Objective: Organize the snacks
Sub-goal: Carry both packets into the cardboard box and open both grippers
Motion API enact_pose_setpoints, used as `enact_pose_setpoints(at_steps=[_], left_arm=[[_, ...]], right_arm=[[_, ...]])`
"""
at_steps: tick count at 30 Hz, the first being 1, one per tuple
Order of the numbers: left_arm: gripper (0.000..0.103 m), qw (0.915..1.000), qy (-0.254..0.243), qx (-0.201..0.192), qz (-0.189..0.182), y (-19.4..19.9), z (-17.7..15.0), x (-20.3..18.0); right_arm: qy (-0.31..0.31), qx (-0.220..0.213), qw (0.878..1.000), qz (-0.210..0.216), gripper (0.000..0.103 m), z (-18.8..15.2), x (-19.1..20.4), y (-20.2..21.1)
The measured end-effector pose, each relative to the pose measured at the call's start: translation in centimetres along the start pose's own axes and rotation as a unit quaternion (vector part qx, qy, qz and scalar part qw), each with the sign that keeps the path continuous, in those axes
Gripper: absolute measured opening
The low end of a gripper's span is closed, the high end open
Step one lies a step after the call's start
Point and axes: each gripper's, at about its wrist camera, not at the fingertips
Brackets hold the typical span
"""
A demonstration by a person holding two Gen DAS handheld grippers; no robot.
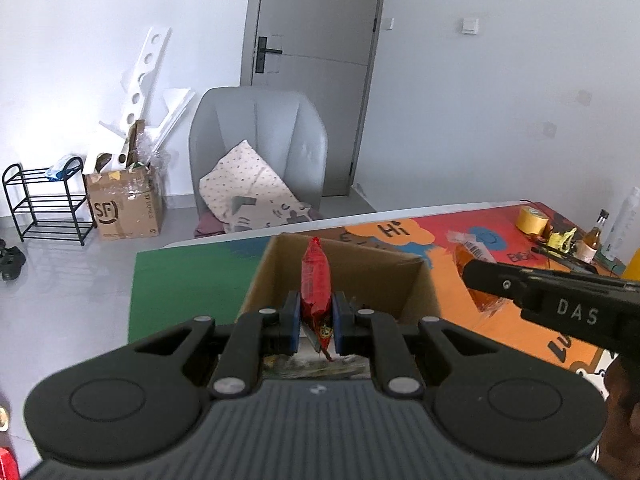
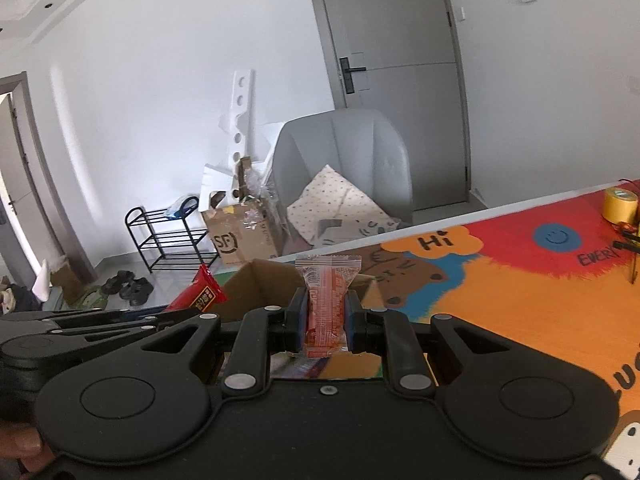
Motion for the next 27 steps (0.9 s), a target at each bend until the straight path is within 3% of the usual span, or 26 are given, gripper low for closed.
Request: enact_pose_setpoints(at_steps=[10, 20, 22, 24, 27], left_arm=[[0.015, 0.9999, 0.005, 0.016, 0.001, -1.2, -0.5, 1.9], [0.016, 0.9995, 0.013, 0.022, -0.02, -4.0, 0.0, 2.0], [0.021, 0.9996, 0.011, 0.014, -0.022, -4.3, 0.1, 1.9], [0.034, 0.9996, 0.012, 0.018, -0.02, -4.7, 0.2, 1.9], [0.04, 0.9995, 0.024, 0.014, -0.017, -4.6, 0.1, 2.4]], right_arm=[[0.009, 0.011, 1.0, 0.015, 0.017, -0.2, 1.6, -1.5], [0.009, 0.018, 1.0, 0.006, 0.017, -0.2, 1.7, -2.8], [0.007, 0.02, 1.0, 0.004, 0.017, -0.2, 1.5, -3.2], [0.005, 0.022, 1.0, 0.004, 0.017, -0.3, 1.5, -3.5], [0.003, 0.026, 1.0, 0.007, 0.017, -0.4, 1.6, -4.0]])
Point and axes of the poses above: each gripper's, at about its wrist camera, not at the fingertips, and y roughly against the way its jaws point, x to its left, z to its top, and after that the axes turned 4 degrees about -x, right-handed
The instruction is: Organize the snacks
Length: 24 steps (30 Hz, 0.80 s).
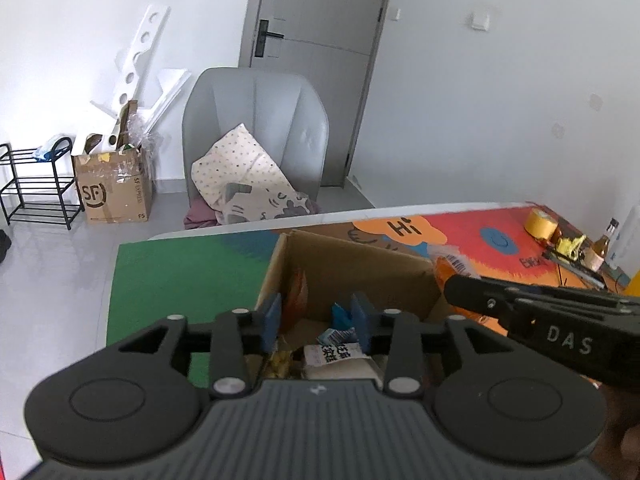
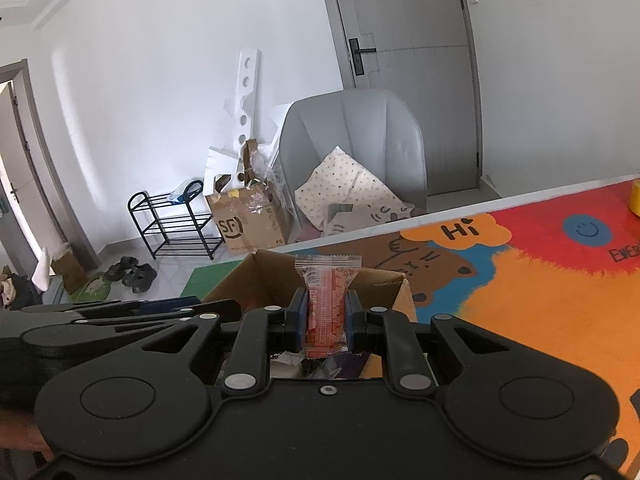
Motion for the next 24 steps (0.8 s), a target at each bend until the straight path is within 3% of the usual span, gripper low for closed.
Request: enact_pose_setpoints(at_steps=[11, 14, 19, 24], left_arm=[[0.052, 0.9997, 0.015, -0.006, 0.016, 1.4, 0.3, 1.8], [0.061, 0.9996, 0.018, -0.012, 0.02, 1.9, 0.3, 2.3], [0.07, 0.9993, 0.023, -0.011, 0.025, 2.3, 0.2, 2.9], [0.081, 0.9994, 0.018, -0.012, 0.027, 2.6, -0.1, 2.8]], right_arm=[[-0.02, 0.005, 0.999, 0.034, 0.017, 0.2, 1.2, -2.0], [-0.017, -0.006, 0.999, 0.051, 0.02, 0.6, 1.9, -2.1], [-0.029, -0.008, 0.998, 0.061, 0.037, 0.9, 2.1, -2.0], [-0.043, -0.004, 0.998, 0.047, 0.038, 0.5, 1.0, -1.3]])
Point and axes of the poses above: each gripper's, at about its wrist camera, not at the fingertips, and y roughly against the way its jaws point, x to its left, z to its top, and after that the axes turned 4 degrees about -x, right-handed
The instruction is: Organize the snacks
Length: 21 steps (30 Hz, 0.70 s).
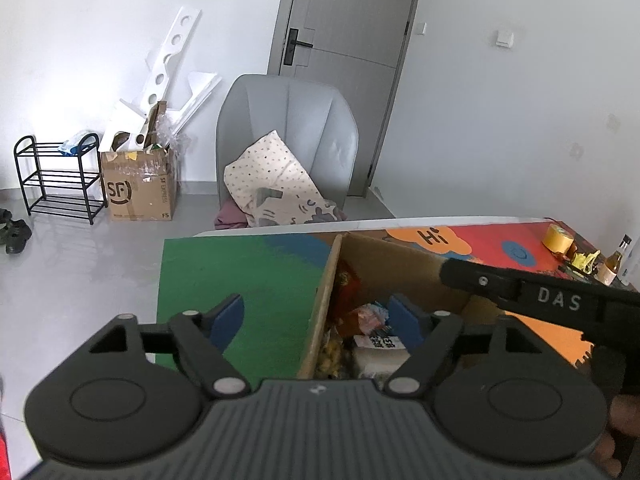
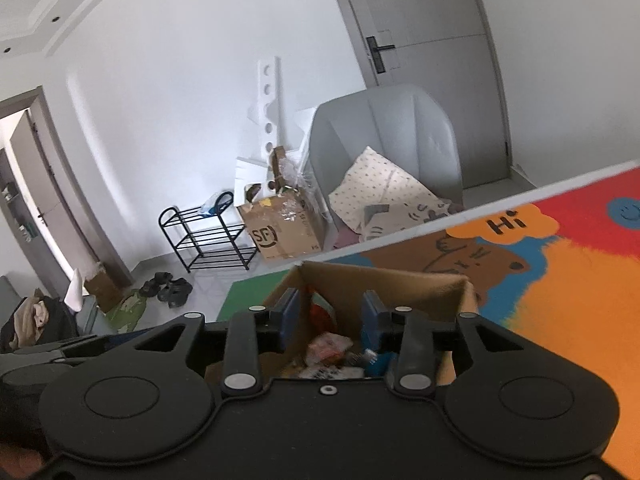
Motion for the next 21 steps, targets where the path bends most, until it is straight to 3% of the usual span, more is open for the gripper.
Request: enact_pose_setpoints(at_steps=[11, 21], left_arm=[[0.092, 0.9997, -0.026, -0.003, 0.0, 1.0, -0.7, -1.8], [0.1, 0.9987, -0.046, -0.005, -0.019, 2.7, -1.4, -3.4]], right_arm=[[-0.018, -0.008, 0.999, -0.034, 0.05, -0.9, -2.6, 3.7], [-0.026, -0.022, 0.998, -0.059, 0.07, -2.0, -3.8, 7.3]])
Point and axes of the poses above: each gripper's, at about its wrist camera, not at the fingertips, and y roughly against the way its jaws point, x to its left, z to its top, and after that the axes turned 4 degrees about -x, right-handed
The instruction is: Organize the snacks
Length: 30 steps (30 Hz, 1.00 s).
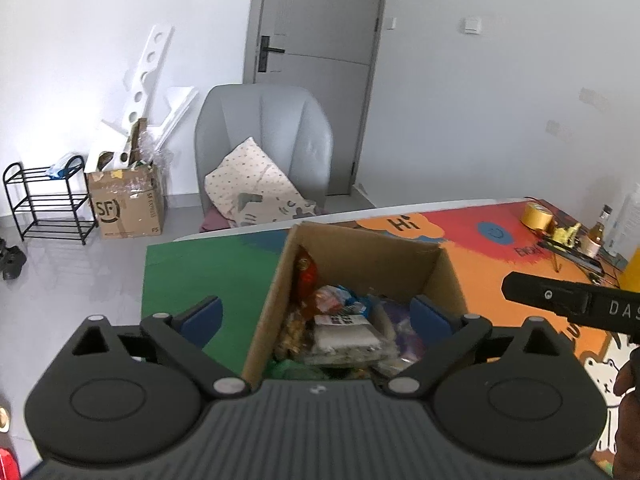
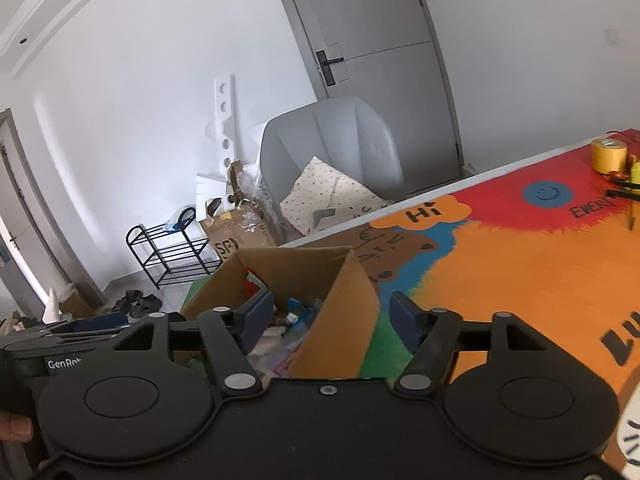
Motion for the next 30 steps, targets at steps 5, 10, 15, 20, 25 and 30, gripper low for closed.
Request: enact_pose_setpoints(at_steps=[5, 10, 15, 20, 25, 30], left_arm=[[0.102, 0.9998, -0.009, -0.001, -0.018, 1.0, -0.5, -0.9], [0.103, 0.9995, -0.015, -0.002, -0.028, 2.0, -0.9, -1.8], [0.103, 0.9991, -0.026, -0.006, -0.032, 3.4, -1.3, -2.6], [0.103, 0.9991, -0.026, -0.005, -0.034, 4.6, -1.6, -2.9], [0.103, 0.9986, -0.038, -0.004, -0.038, 5.9, -2.0, -3.3], [0.103, 0.998, -0.044, -0.004, -0.044, 7.3, -2.5, -3.2]], right_arm=[[-0.004, -0.01, 1.0, -0.012, 0.082, -0.7, -0.6, 2.0], [-0.013, -0.016, 0.999, -0.025, 0.093, -1.3, -1.2, 3.7], [-0.021, -0.021, 0.999, -0.037, 0.099, -2.0, -1.8, 5.5], [-0.023, -0.023, 0.998, -0.045, 0.103, -2.7, -1.8, 7.2], [-0.027, -0.028, 0.998, -0.054, 0.103, -3.2, -1.7, 8.9], [-0.033, -0.03, 0.997, -0.067, 0.103, -3.8, -1.4, 10.3]])
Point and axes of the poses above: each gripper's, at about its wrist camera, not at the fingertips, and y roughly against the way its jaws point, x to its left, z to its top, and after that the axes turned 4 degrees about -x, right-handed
